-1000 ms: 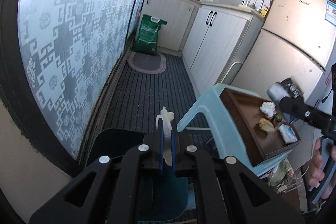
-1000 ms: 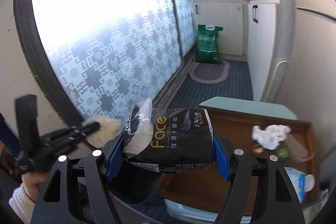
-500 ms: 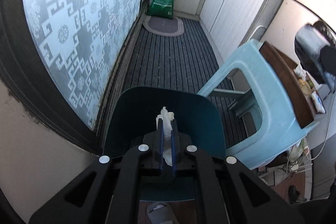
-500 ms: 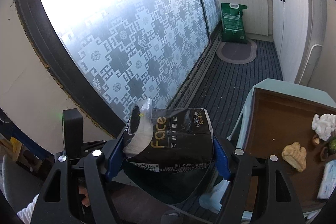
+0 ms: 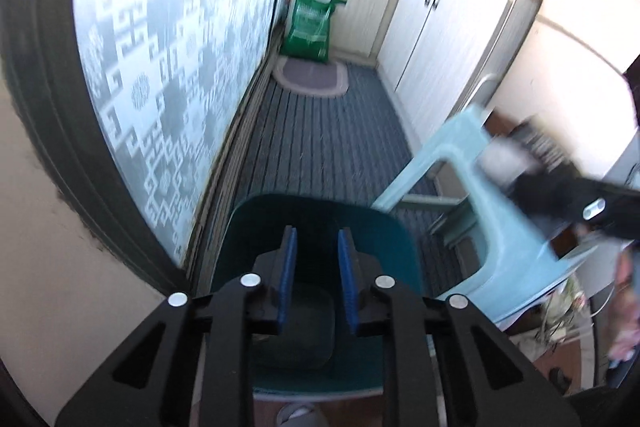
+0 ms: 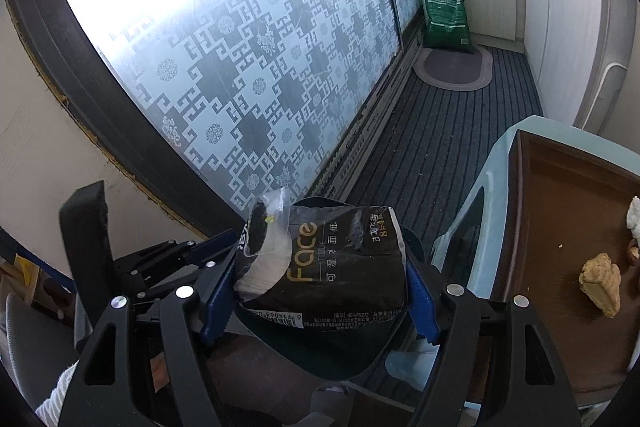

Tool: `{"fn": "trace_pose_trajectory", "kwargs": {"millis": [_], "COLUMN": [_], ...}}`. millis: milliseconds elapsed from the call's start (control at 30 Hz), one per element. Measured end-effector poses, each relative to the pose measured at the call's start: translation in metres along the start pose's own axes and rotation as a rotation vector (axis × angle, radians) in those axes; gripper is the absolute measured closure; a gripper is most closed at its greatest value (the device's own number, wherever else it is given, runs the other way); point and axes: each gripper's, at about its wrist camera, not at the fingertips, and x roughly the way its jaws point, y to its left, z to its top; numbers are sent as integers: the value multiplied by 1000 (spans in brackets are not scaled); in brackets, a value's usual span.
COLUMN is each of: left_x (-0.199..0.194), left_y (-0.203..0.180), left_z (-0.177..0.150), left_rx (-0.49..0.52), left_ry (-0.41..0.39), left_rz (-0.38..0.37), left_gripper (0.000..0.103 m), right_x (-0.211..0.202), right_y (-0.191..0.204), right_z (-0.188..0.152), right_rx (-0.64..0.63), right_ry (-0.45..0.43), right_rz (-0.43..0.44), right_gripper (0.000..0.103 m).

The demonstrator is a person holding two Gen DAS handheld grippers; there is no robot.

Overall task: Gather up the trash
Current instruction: 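Lower the black tissue pack into the teal bin and open the right tool, then move both tools back to the tray toward the ginger-like piece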

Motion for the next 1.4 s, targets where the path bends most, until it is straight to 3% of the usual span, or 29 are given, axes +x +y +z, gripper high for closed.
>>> {"fn": "trace_pose_trajectory", "kwargs": {"millis": [200,433,533,867,1100,1233,1400], "left_x": [-42,-94,-108,-121,-129,-132,-123], "left_y": [-10,-23,-28,-39,-50,-62,-87], "left_z": [9,14,15,25,24,26,29], "left_rx": [-8,-10,-21,-50,-31,-23,15], "left_ry": [-201,-451,-515,-567,-603,-622,-602], "left_rz": [-76,-229,-264,-316,-358,-389,-410], "left_gripper": [89,90,90,91,91,78,76], "right_x": [9,35,48,67,11,-24,-59], "right_y": [2,13,18,14,12,1,-32], "right_z": [-2,-13,-19,-28,-12,-6,-9], "right_rx": [-20,-54,-70,-30,-49,-63,-42], "right_ry": [26,96,127,172,-21,-119,-194], "right_rz": [-16,22,17,74,112,59,-41], "right_gripper": [30,29,29,19,19,22,31]}}
